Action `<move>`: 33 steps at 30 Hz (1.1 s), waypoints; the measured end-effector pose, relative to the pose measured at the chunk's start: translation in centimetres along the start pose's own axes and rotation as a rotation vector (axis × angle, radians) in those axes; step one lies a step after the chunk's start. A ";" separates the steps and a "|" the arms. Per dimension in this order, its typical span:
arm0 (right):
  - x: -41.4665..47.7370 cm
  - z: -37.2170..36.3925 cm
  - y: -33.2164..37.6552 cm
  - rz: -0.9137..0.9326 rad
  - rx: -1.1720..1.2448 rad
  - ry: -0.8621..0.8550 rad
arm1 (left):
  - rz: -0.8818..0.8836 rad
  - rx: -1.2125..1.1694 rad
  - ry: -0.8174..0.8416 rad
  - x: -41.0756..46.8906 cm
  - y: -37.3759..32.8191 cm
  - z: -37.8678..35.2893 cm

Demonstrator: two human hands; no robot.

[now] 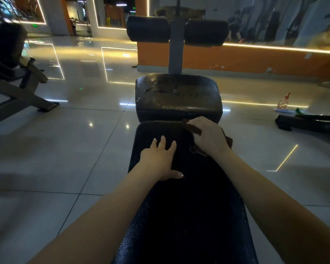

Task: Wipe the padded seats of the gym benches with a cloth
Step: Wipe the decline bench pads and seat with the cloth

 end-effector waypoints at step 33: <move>-6.4 0.9 2.0 -0.028 0.036 0.069 | 0.007 0.031 -0.019 0.2 0.0 0.0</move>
Point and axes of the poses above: each hand's wrist, its own x-axis towards the middle knuckle, its own z-axis out of the back of the hand, y = z × x, the point moved 8 cm from there along x, towards the middle knuckle, and after that the axes turned 2 degrees about -z, right-handed, at the moved point
